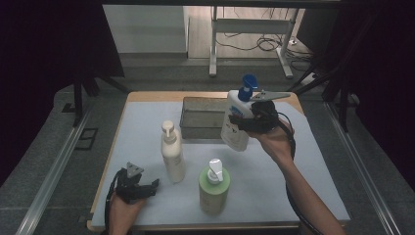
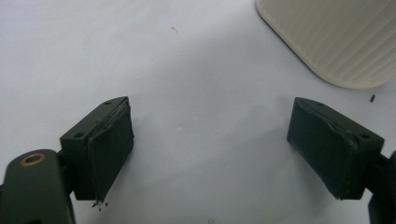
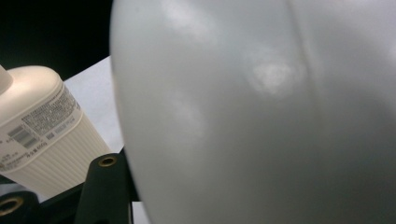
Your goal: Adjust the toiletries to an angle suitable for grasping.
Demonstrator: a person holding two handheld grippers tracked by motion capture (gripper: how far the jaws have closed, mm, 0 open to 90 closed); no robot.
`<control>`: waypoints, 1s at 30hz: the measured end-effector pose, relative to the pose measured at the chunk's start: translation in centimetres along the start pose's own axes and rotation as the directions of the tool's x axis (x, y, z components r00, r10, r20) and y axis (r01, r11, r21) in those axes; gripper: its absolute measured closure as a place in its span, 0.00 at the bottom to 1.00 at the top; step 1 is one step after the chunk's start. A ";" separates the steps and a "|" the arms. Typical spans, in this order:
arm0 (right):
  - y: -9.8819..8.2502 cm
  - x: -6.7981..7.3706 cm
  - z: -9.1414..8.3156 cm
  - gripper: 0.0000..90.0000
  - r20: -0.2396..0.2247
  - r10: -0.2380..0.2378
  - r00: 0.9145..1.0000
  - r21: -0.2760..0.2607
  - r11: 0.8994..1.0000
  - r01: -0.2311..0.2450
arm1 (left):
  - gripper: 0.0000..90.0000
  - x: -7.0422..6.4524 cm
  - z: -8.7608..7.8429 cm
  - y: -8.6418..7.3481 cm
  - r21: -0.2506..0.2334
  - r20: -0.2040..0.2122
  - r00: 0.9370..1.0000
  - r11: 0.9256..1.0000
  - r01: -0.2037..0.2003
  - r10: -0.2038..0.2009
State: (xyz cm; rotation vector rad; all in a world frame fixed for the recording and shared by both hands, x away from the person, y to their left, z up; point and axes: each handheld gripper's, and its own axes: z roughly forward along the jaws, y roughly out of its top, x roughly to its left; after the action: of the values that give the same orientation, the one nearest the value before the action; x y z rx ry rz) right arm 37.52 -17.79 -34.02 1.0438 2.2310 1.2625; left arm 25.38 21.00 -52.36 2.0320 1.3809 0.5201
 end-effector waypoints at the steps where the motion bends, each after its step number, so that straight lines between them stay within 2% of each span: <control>1: 0.1 0.1 0.1 0.46 -0.002 0.002 1.000 0.001 1.000 -0.002 | 0.16 0.0 0.0 0.0 0.000 0.000 1.000 1.000 -0.001 0.001; 8: 1.0 0.2 0.9 0.46 -0.013 0.014 1.000 -0.005 1.000 -0.014 | 0.16 0.0 0.0 0.0 0.000 0.000 1.000 1.000 0.000 0.000; 20: 2.7 0.2 1.8 0.46 0.006 0.016 1.000 -0.016 1.000 -0.015 | 0.16 0.0 0.0 0.0 0.001 0.000 1.000 1.000 -0.001 0.001; 30: 3.8 -0.1 3.6 0.46 0.028 0.020 0.999 -0.016 1.000 -0.020 | 0.16 0.0 0.0 0.0 0.001 0.000 1.000 1.000 -0.001 0.001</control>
State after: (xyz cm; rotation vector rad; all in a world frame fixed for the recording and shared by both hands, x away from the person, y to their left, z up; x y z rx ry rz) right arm 41.43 -14.59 -32.64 1.0741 2.1912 1.2641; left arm 25.39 21.01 -52.36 2.0331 1.3805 0.5199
